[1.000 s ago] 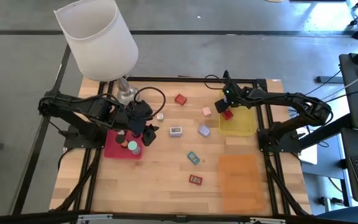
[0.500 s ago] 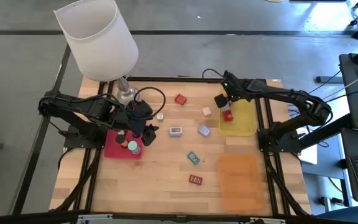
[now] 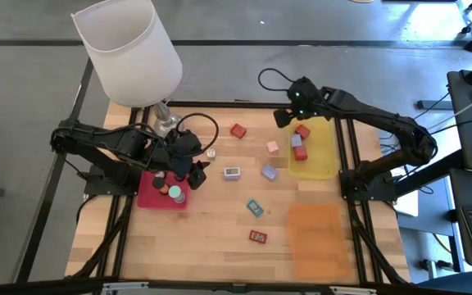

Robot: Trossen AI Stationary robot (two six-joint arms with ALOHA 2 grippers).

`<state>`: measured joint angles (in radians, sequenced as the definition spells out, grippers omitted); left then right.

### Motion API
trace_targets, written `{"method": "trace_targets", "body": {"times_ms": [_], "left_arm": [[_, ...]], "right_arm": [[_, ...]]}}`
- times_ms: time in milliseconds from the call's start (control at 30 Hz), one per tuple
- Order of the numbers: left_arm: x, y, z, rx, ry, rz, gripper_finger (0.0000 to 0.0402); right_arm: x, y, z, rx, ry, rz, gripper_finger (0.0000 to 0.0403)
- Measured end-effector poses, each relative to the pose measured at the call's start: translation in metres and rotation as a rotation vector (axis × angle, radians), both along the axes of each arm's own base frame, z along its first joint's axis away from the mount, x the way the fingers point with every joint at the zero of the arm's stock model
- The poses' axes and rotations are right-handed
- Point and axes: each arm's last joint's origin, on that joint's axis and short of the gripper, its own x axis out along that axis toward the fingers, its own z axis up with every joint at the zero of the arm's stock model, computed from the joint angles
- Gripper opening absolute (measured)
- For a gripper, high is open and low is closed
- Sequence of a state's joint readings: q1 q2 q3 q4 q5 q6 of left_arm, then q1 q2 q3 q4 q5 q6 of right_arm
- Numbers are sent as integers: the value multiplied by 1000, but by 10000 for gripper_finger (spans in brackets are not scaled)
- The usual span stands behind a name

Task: Pick & Place Office items
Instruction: Put the red charger adapter into the yellow bin

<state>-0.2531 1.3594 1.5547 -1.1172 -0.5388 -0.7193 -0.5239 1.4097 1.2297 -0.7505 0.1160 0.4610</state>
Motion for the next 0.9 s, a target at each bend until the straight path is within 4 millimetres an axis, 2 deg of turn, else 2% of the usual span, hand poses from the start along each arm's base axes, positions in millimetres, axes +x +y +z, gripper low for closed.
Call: {"method": "trace_targets", "body": {"times_ms": [200, 433, 633, 767, 900], "left_arm": [[0, 1, 1, 72, 13, -11, 242], [3, 0, 3, 64, -29, -13, 242], [4, 0, 4, 60, -40, -12, 242], [4, 0, 4, 60, -41, -11, 242], [4, 0, 4, 60, -41, -10, 242]], "right_arm": [[23, 20, 9, -71, -107, 112, 306], [61, 26, -7, -87, -219, 146, 306], [96, 21, -49, -5, -232, 206, 327], [108, 14, -81, 51, -168, 176, 357], [115, 6, -106, 30, -103, 150, 382]]}}
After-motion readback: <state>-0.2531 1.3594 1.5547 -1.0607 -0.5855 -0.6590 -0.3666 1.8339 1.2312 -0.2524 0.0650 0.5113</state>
